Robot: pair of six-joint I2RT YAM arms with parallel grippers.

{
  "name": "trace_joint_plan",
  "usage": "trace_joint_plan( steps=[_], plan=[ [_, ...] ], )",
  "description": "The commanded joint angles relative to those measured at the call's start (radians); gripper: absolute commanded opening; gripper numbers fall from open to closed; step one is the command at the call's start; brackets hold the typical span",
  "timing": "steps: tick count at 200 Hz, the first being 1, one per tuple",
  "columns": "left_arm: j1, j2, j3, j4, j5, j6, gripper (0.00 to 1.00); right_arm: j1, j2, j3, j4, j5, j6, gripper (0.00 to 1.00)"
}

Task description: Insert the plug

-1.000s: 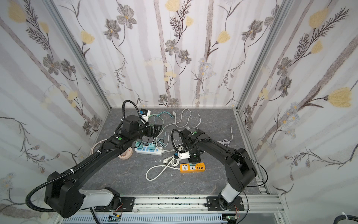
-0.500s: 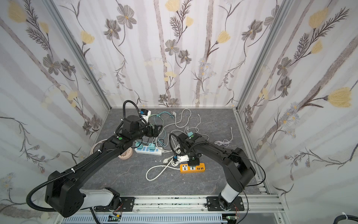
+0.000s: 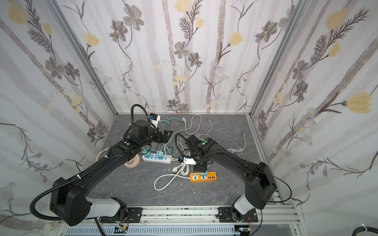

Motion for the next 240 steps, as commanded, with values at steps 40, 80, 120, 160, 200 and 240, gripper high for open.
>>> trace_joint_plan(
  steps=[40,80,120,160,200,240],
  plan=[
    [0.001,0.034,0.030,-0.030,-0.031,-0.028,1.00,-0.207,-0.151,0.043,0.302,-0.122,0.393,0.76],
    [-0.032,0.118,0.073,-0.021,0.010,-0.111,1.00,-0.420,-0.005,0.036,0.497,-0.184,0.969,0.72],
    [-0.131,0.274,0.233,-0.156,-0.047,-0.128,0.99,-0.495,0.064,-0.063,0.696,-0.253,1.262,0.73],
    [-0.178,0.368,0.317,-0.160,-0.095,-0.181,1.00,-0.486,0.283,0.099,0.623,-0.300,1.260,0.67],
    [-0.177,0.379,0.311,-0.154,-0.142,-0.186,1.00,-0.457,0.444,0.259,0.542,-0.289,1.227,0.63],
    [-0.166,0.378,0.313,-0.180,-0.155,-0.160,1.00,-0.439,0.504,0.285,0.549,-0.275,1.255,0.44]
  ],
)
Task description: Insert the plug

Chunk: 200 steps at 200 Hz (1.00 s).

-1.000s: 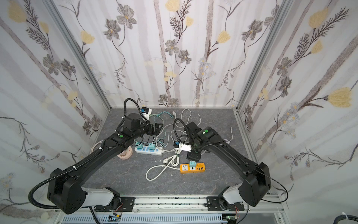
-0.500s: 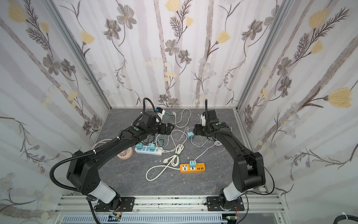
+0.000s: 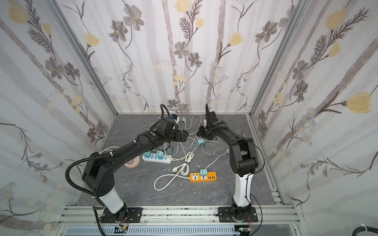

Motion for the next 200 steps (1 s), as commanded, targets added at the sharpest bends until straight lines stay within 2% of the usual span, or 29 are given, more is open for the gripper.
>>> trace_joint_plan(
  steps=[1,25,39,84,144,175,200],
  plan=[
    [0.009,0.002,0.003,-0.015,-0.030,0.015,1.00,0.005,0.018,0.013,0.007,0.007,0.028,0.43],
    [0.017,0.002,0.002,-0.016,-0.027,0.017,1.00,0.007,0.008,0.008,0.018,0.020,0.029,0.11],
    [0.020,0.000,0.001,-0.018,-0.020,0.019,1.00,0.007,-0.038,-0.015,0.040,0.038,0.020,0.00],
    [0.020,0.000,-0.005,0.003,-0.015,0.013,1.00,0.009,-0.255,-0.144,0.139,0.098,-0.056,0.00],
    [0.019,-0.031,-0.053,0.090,0.023,-0.003,1.00,0.022,-0.428,-0.297,0.307,0.056,-0.087,0.00],
    [0.020,-0.035,-0.070,0.115,0.089,0.007,1.00,0.043,-0.466,-0.314,0.353,-0.001,-0.120,0.00],
    [0.019,0.004,-0.048,0.113,0.244,0.043,0.98,0.078,-0.469,-0.308,0.365,0.004,-0.176,0.00]
  ],
)
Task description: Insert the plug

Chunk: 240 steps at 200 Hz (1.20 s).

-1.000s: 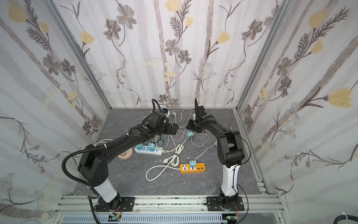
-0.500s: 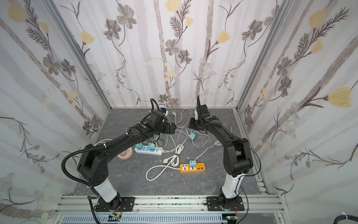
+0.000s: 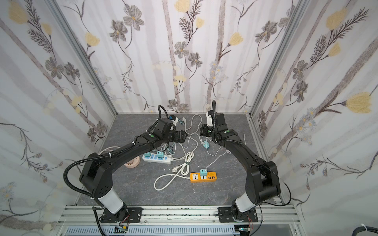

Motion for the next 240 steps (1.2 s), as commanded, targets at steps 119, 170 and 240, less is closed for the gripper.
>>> trace_joint_plan(
  steps=[119,170,240],
  plan=[
    [0.013,0.310,0.263,-0.080,0.138,-0.038,0.00,0.043,-0.187,-0.294,0.155,-0.095,-0.074,0.17],
    [0.018,0.138,0.143,0.055,0.137,-0.011,0.00,0.024,-0.199,-0.294,-0.041,0.111,-0.093,0.59],
    [0.019,0.039,0.039,0.121,0.175,-0.025,0.00,0.007,0.085,-0.118,-0.251,0.169,0.017,0.62]
  ],
)
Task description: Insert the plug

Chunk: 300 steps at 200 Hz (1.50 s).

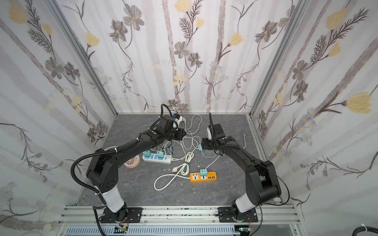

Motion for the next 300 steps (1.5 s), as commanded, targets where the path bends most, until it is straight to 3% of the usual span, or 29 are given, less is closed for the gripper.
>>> trace_joint_plan(
  steps=[1,28,65,78,99,122,181,253,272,300],
  plan=[
    [0.001,-0.032,-0.026,0.078,0.021,-0.003,0.00,0.001,0.054,0.026,-0.053,0.000,0.054,0.62],
    [0.001,-0.047,-0.041,0.091,0.039,-0.004,0.00,0.007,0.137,0.049,-0.009,-0.130,0.048,0.61],
    [0.000,-0.049,-0.042,0.083,0.051,-0.004,0.00,0.032,0.183,0.071,0.047,-0.120,0.051,0.57],
    [0.000,-0.050,-0.041,0.084,0.058,-0.006,0.00,0.037,0.200,0.089,0.046,-0.053,0.073,0.46],
    [0.002,-0.057,-0.045,0.090,0.067,-0.002,0.00,0.039,0.208,0.108,0.039,0.055,0.101,0.14],
    [0.010,-0.080,-0.058,0.088,0.046,0.004,0.00,0.041,0.153,0.084,0.068,0.125,0.104,0.00],
    [0.073,-0.233,-0.224,0.094,-0.361,-0.079,0.00,-0.023,-0.010,-0.042,0.110,0.255,0.132,0.00],
    [0.140,-0.377,-0.369,0.023,-0.763,-0.240,0.00,-0.140,-0.095,-0.141,0.135,0.248,0.175,0.00],
    [0.173,-0.433,-0.426,0.028,-0.811,-0.295,0.00,-0.157,-0.105,-0.151,0.140,0.246,0.177,0.00],
    [0.204,-0.472,-0.469,0.046,-0.788,-0.310,0.00,-0.165,-0.116,-0.151,0.146,0.227,0.154,0.00]
  ],
)
